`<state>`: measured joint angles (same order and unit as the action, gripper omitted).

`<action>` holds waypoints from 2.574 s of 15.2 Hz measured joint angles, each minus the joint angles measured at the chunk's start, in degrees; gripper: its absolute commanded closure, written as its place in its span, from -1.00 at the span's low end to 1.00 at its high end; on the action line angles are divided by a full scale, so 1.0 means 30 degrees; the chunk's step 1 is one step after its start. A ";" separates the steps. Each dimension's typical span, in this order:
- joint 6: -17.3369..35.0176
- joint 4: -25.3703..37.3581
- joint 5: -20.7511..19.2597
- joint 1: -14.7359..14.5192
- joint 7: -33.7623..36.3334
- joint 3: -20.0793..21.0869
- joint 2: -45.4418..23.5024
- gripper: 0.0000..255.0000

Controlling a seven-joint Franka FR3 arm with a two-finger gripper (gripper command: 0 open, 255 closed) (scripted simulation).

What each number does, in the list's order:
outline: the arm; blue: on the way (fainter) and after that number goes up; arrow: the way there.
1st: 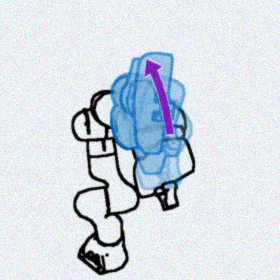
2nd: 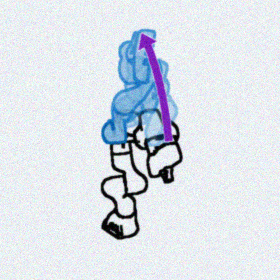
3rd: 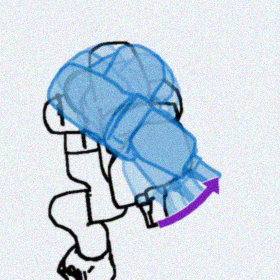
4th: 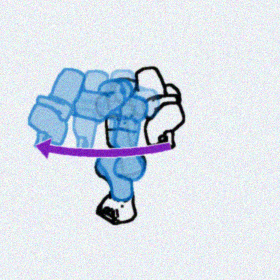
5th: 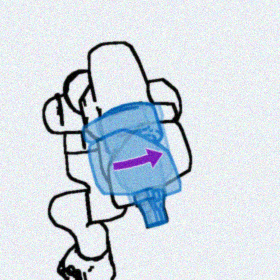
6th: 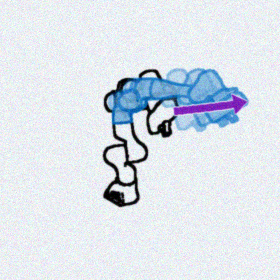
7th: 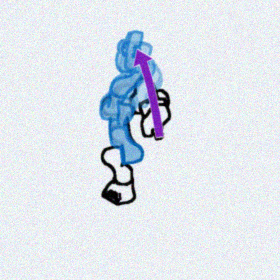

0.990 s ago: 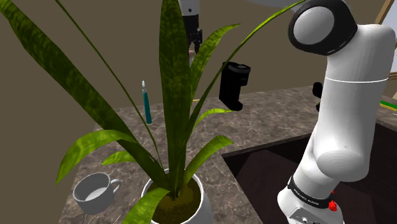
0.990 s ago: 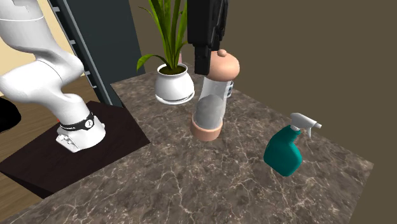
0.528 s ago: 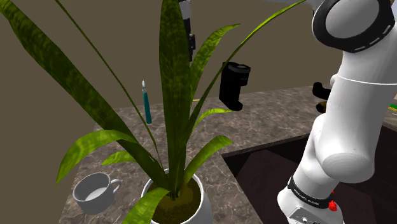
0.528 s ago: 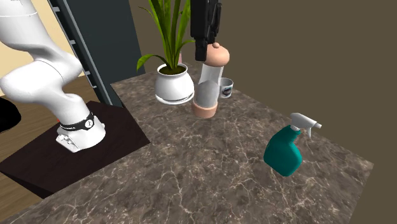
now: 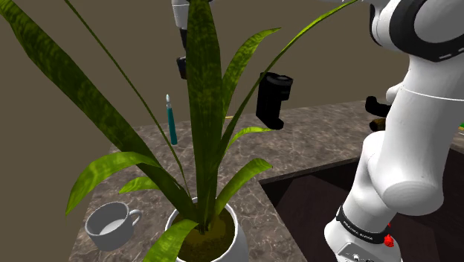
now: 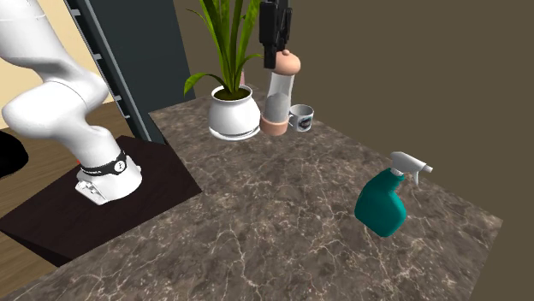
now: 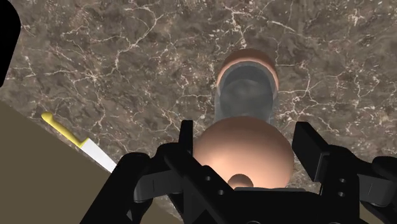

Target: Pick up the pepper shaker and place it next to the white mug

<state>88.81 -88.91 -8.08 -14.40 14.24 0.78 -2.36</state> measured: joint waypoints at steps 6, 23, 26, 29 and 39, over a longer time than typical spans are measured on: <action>0.0110 -0.0539 0.0088 -0.1380 0.2701 0.1274 0.0057 1.00; -0.0783 0.3533 -0.0426 -0.5782 1.0185 0.4514 -0.4161 1.00; -0.1168 0.5098 -0.0731 -0.6745 1.1386 0.4898 -0.5519 1.00; -0.1439 0.6346 -0.0997 -0.7679 1.2467 0.5195 -0.6646 1.00; -0.1136 0.8317 -0.1564 -0.9169 1.4010 0.5431 -0.9158 1.00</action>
<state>85.41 -63.96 -12.77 -41.90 56.27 17.08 -29.84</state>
